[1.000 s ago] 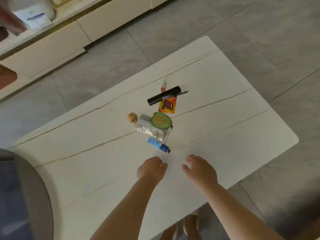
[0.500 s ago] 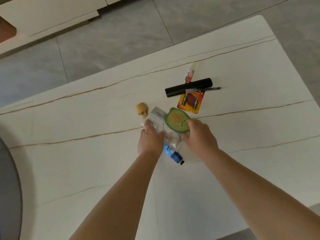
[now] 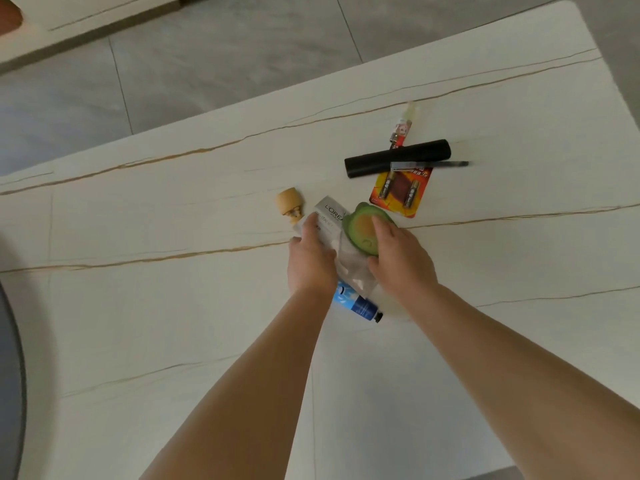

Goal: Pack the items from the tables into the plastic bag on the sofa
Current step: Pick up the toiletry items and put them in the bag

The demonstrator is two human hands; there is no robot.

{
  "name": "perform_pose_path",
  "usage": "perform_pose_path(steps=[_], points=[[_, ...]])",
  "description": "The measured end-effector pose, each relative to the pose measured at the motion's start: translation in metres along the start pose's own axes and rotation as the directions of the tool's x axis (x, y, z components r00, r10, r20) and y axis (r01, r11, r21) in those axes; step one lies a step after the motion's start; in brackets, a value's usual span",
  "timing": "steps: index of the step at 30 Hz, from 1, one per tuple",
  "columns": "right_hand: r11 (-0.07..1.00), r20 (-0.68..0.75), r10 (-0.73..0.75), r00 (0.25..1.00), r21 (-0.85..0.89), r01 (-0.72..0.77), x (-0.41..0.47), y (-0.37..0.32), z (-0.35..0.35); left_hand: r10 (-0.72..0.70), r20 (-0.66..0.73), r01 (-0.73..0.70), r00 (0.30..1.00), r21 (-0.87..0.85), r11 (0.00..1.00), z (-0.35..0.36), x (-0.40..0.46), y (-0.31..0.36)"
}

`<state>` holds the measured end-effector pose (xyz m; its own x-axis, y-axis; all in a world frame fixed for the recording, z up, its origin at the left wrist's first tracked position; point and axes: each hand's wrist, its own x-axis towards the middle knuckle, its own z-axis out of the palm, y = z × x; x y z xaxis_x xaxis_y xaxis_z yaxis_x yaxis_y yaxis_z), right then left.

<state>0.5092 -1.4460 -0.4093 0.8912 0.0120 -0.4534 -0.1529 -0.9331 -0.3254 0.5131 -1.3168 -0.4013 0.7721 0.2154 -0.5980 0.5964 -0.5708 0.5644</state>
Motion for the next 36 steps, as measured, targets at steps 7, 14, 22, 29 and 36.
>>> perform_pose_path(steps=[7, 14, 22, 29, 36], points=[[0.998, -0.035, 0.059, 0.998, -0.019, -0.060, -0.017, -0.007, -0.014, 0.112, -0.001, -0.112, 0.994, 0.005, 0.994, -0.026, -0.025, 0.012], [0.996, 0.103, 0.064, 0.993, -0.061, -0.058, -0.058, -0.032, 0.009, 0.010, -0.088, 0.003, 0.996, 0.150, 0.989, -0.079, -0.046, -0.011], [0.973, 0.115, 0.074, 0.991, -0.224, -0.047, -0.073, -0.040, 0.045, -0.148, -0.055, 0.153, 0.987, 0.104, 0.983, -0.092, -0.047, -0.059], [0.962, 0.089, 0.052, 0.995, -0.271, -0.027, -0.068, -0.034, 0.035, -0.121, 0.021, 0.119, 0.992, 0.077, 0.990, -0.075, -0.056, -0.058], [0.985, 0.133, 0.058, 0.989, -0.167, -0.035, -0.079, -0.025, 0.039, -0.165, -0.008, 0.165, 0.986, 0.077, 0.983, -0.061, -0.068, -0.038]])
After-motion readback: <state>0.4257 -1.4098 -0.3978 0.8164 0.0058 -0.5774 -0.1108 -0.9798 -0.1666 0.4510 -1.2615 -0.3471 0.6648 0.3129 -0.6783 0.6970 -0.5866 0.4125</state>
